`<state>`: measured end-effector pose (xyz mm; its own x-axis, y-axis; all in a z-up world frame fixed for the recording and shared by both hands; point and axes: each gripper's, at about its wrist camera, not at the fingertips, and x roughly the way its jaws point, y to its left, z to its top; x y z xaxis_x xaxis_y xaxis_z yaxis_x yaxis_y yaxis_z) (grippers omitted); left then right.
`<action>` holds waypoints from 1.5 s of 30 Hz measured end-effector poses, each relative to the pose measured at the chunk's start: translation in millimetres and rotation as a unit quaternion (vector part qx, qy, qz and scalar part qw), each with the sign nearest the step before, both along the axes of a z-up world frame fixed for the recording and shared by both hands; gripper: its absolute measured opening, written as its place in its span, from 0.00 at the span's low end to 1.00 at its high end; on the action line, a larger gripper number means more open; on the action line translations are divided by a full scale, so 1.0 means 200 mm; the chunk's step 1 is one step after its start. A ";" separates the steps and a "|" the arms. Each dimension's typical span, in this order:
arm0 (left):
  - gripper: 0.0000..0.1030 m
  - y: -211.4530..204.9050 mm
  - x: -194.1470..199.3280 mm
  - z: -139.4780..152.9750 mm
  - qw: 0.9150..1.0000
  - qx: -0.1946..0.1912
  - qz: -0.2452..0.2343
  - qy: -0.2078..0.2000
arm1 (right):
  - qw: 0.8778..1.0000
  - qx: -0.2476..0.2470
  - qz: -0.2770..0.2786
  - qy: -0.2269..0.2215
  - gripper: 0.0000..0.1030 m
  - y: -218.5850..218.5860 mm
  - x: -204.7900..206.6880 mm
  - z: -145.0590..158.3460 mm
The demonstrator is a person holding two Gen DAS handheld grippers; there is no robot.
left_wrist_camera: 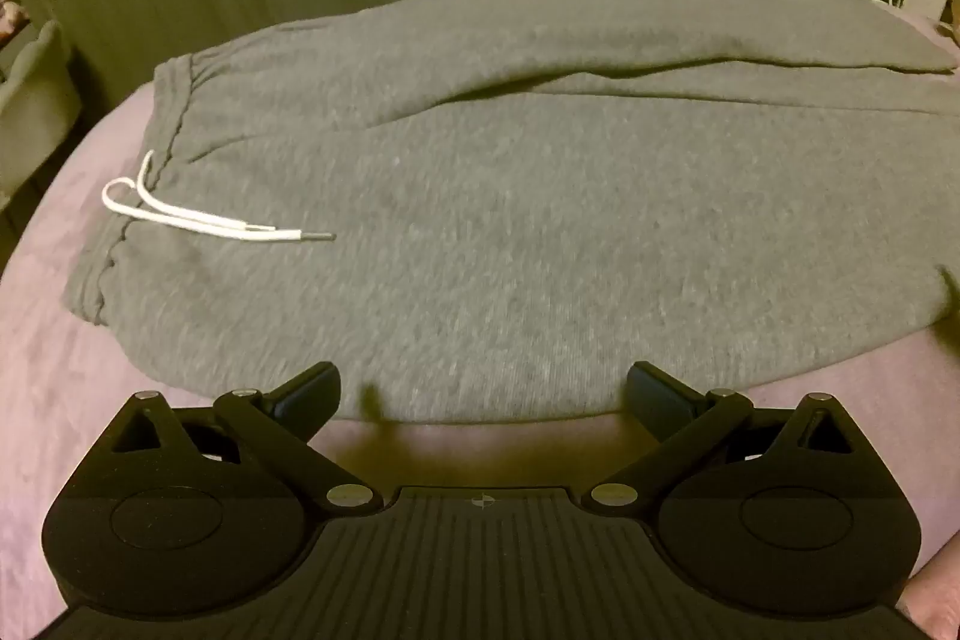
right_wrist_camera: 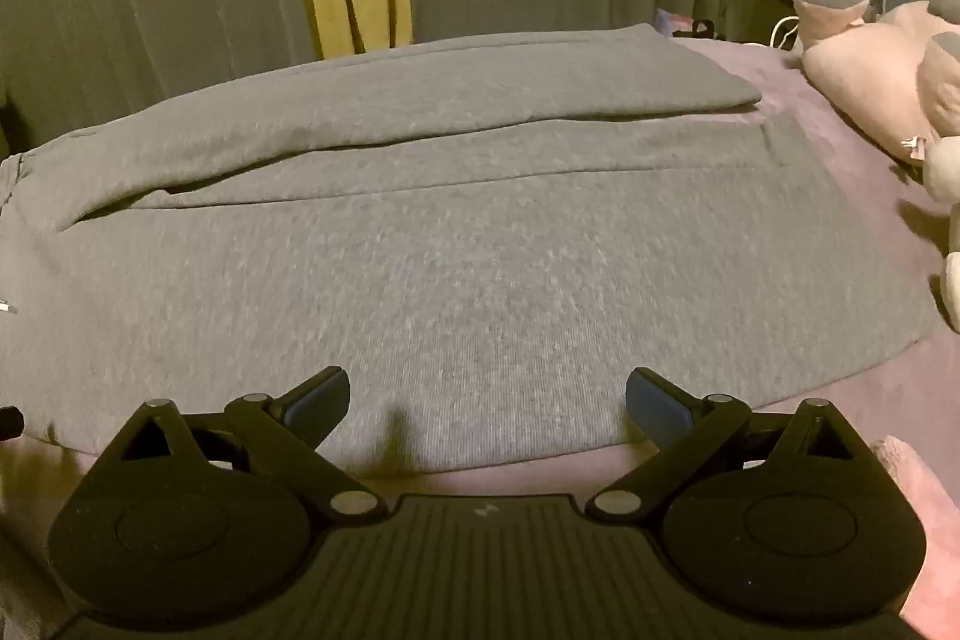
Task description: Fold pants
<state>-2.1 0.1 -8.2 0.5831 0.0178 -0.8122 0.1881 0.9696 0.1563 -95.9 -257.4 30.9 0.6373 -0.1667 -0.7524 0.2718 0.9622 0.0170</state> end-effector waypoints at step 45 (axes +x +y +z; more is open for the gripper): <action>1.00 0.00 -0.02 -0.01 1.000 0.002 0.001 0.009 | 1.000 0.000 -0.007 0.002 0.96 0.01 0.01 -0.01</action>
<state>-6.3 0.3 -11.1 0.5686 0.0217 -0.8223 0.1891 0.9694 0.1563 -93.2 -256.3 27.9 0.6323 -0.1751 -0.7547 0.2855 0.9582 0.0169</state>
